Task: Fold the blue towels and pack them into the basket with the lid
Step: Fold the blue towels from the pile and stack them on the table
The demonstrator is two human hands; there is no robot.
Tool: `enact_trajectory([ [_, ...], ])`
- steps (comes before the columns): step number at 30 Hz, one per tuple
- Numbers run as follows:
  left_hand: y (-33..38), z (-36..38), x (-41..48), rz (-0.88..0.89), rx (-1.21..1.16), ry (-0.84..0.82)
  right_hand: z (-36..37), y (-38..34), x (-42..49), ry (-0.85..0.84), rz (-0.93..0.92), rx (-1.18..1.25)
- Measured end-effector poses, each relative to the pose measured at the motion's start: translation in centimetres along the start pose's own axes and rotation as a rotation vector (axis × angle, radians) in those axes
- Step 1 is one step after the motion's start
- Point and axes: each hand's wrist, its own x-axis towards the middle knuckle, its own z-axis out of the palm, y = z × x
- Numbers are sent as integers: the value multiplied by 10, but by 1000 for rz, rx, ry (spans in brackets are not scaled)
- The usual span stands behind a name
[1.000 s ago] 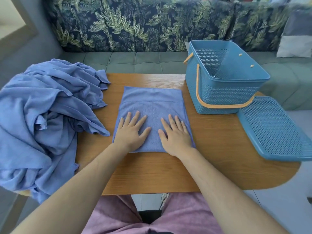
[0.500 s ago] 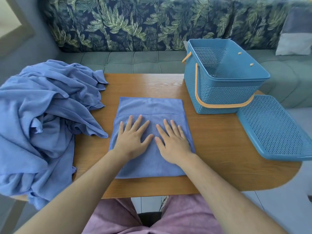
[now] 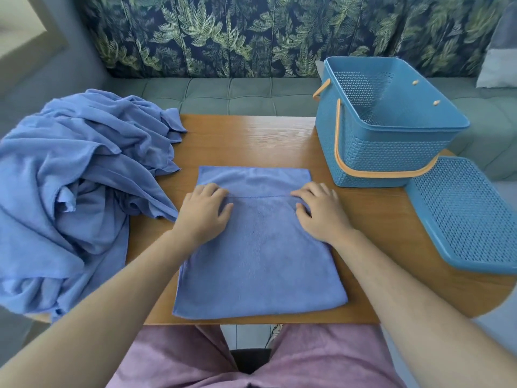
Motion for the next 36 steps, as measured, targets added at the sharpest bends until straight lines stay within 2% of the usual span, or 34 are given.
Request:
enact_trajectory([
  [7,-39,-4,6,75,-139,62,3,8,-1,123,-37,103],
  [13,-44,1,1,63,-233,173,0,7,-2,213,-80,241],
  [19,-47,0,2,29,-352,193,7,14,-1,156,-23,351],
  [23,-53,-2,4,-9,-462,229,4,14,2,187,-69,350],
  [26,-50,-1,2,-16,-443,230,3,12,1,208,-76,353],
  [30,-46,-5,2,-17,-433,282,0,9,0,217,10,364],
  [36,-43,-8,-3,-110,-409,331,-1,8,-4,234,163,294],
])
